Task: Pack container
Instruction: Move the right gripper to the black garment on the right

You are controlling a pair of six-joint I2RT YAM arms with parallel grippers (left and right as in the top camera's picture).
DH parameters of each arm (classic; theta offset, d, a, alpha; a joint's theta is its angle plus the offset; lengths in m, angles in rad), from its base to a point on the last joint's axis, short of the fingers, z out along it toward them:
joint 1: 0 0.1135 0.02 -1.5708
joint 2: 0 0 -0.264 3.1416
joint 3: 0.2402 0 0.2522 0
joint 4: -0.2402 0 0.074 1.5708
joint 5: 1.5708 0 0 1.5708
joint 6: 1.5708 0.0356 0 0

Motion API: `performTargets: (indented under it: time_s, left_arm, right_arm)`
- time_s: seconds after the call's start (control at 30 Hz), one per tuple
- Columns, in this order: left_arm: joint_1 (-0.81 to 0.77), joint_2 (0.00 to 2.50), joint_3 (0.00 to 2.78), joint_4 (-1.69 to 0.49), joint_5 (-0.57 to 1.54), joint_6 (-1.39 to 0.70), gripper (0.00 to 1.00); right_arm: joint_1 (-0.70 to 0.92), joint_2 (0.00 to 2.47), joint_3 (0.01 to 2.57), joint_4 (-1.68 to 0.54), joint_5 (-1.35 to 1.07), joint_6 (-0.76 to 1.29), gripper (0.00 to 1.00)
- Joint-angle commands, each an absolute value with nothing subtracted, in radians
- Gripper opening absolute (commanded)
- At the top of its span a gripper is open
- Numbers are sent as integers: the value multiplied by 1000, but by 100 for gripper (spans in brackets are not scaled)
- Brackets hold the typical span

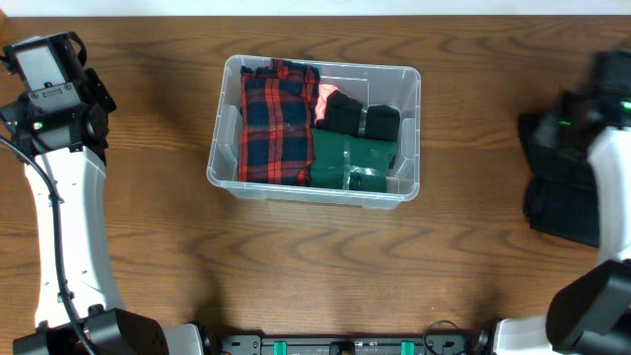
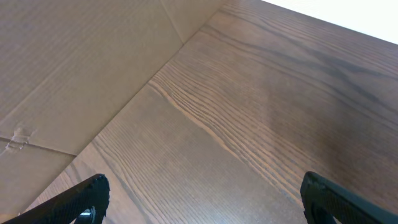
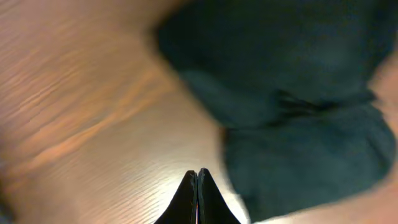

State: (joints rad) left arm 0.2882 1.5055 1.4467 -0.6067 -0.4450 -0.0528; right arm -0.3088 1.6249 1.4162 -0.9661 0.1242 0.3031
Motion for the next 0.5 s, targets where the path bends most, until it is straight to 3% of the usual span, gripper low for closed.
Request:
performTargets:
  time_s: [0.0,0.47]
  left_arm:
    - [292,1509,1442,-609,-454,-65,98]
    - [292,1509,1442,-610,-454,-65,98]
  right_arm:
    - [-453,1615,1404,-978,131,377,1]
    - [-756,1630,1356,-793,213,478,1]
